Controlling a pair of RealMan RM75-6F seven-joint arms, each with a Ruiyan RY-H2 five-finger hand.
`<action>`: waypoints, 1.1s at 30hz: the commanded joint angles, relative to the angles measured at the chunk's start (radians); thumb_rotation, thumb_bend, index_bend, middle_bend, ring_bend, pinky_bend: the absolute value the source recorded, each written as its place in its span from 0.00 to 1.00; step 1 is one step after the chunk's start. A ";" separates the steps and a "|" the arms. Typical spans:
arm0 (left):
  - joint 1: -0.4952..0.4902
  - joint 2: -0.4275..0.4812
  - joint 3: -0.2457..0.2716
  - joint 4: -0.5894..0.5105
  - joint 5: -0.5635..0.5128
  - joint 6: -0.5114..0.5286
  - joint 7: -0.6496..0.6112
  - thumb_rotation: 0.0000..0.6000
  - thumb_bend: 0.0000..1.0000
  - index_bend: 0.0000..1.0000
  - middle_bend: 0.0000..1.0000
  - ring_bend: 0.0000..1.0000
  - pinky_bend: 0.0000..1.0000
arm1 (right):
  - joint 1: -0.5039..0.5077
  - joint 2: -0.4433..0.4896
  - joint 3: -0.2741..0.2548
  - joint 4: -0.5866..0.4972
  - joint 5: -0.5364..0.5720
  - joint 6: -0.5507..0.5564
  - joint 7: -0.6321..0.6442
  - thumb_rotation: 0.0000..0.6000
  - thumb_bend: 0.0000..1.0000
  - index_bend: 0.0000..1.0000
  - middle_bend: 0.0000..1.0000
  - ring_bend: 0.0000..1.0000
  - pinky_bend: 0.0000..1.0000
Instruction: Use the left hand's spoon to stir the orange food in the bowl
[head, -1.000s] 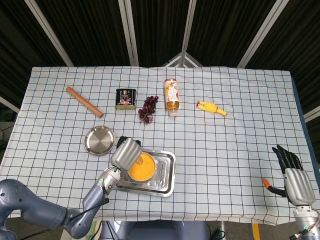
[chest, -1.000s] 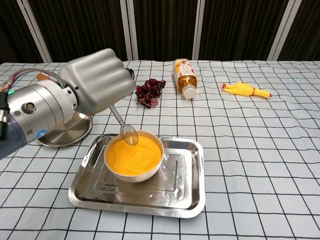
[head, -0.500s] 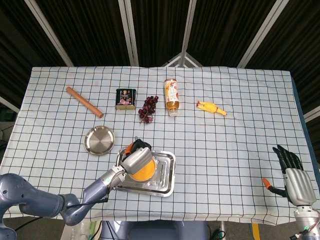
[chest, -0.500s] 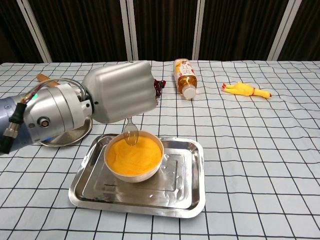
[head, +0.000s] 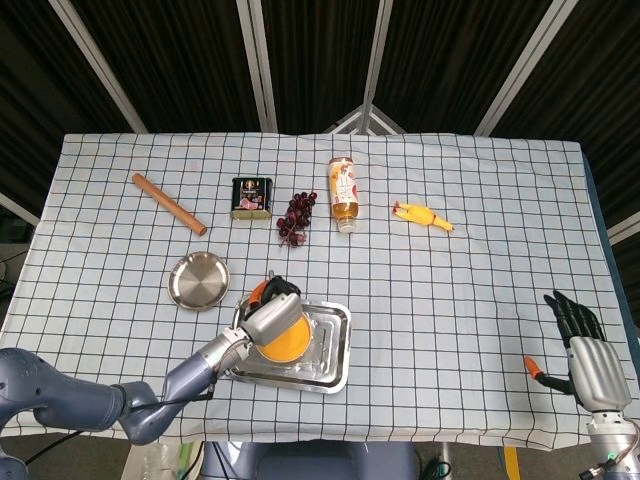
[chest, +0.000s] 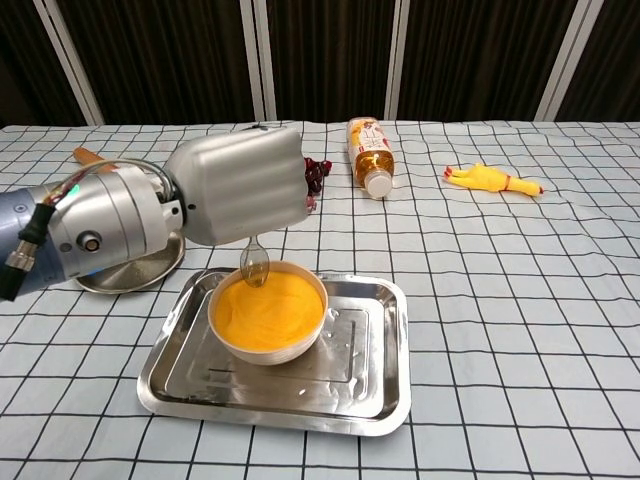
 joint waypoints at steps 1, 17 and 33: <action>0.008 -0.016 -0.010 0.011 0.005 -0.010 0.006 1.00 0.55 0.77 1.00 1.00 1.00 | -0.001 0.000 0.000 0.000 -0.001 0.002 0.001 1.00 0.34 0.00 0.00 0.00 0.00; 0.041 -0.068 -0.046 0.012 0.027 -0.050 -0.020 1.00 0.55 0.77 1.00 1.00 1.00 | -0.001 0.000 0.001 0.002 -0.001 0.003 0.005 1.00 0.34 0.00 0.00 0.00 0.00; 0.068 -0.020 -0.082 -0.053 0.074 -0.031 -0.020 1.00 0.55 0.77 1.00 1.00 1.00 | 0.000 0.001 0.002 0.001 0.002 0.000 0.006 1.00 0.34 0.00 0.00 0.00 0.00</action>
